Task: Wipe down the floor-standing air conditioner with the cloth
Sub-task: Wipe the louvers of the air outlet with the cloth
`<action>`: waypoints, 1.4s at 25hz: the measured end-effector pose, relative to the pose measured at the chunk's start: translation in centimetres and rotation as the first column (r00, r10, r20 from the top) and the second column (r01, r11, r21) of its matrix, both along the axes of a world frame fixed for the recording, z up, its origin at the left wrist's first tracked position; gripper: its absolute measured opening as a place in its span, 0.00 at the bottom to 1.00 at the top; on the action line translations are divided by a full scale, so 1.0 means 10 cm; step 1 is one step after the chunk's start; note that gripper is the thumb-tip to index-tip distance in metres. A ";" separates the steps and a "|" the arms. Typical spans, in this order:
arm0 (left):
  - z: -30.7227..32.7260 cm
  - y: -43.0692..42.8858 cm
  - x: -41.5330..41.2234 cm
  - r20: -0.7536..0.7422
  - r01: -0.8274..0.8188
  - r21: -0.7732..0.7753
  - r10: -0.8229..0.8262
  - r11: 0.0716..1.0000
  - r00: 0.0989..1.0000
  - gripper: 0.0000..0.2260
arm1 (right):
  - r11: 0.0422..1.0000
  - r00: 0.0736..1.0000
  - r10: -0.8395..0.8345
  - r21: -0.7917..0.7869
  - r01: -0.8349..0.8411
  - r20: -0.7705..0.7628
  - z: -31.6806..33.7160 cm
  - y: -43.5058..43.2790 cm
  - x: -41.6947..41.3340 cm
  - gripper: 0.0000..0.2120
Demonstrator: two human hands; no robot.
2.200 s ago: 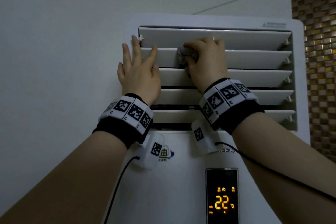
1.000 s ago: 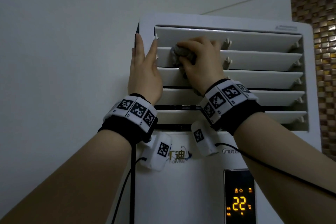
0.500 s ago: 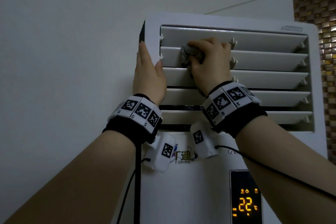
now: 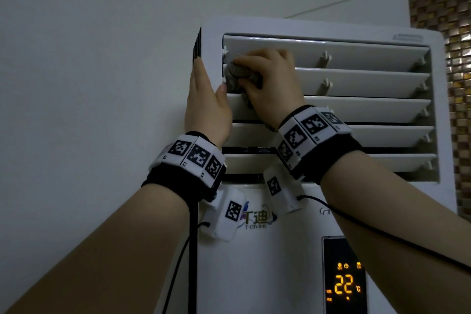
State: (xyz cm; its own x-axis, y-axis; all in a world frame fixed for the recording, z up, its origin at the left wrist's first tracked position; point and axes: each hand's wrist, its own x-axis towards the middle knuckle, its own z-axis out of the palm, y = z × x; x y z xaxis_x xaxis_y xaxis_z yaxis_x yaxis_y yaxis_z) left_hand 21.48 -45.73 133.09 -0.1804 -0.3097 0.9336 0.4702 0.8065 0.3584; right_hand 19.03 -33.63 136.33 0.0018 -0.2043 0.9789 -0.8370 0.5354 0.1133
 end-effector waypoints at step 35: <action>0.43 -0.02 0.02 -0.065 -0.307 -0.323 0.303 0.895 0.951 0.23 | 0.987 0.991 0.104 -0.111 -0.113 -0.085 0.43 -0.02 -0.04 0.12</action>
State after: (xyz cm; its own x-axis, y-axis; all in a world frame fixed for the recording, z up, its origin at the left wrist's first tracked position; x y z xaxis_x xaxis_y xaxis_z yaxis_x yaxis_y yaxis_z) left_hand 21.64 -45.91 137.37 -0.1134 -0.0262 0.9932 0.1849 0.9816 0.0470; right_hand 18.66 -33.82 140.59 0.0958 -0.0842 0.9918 -0.8817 0.4552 0.1238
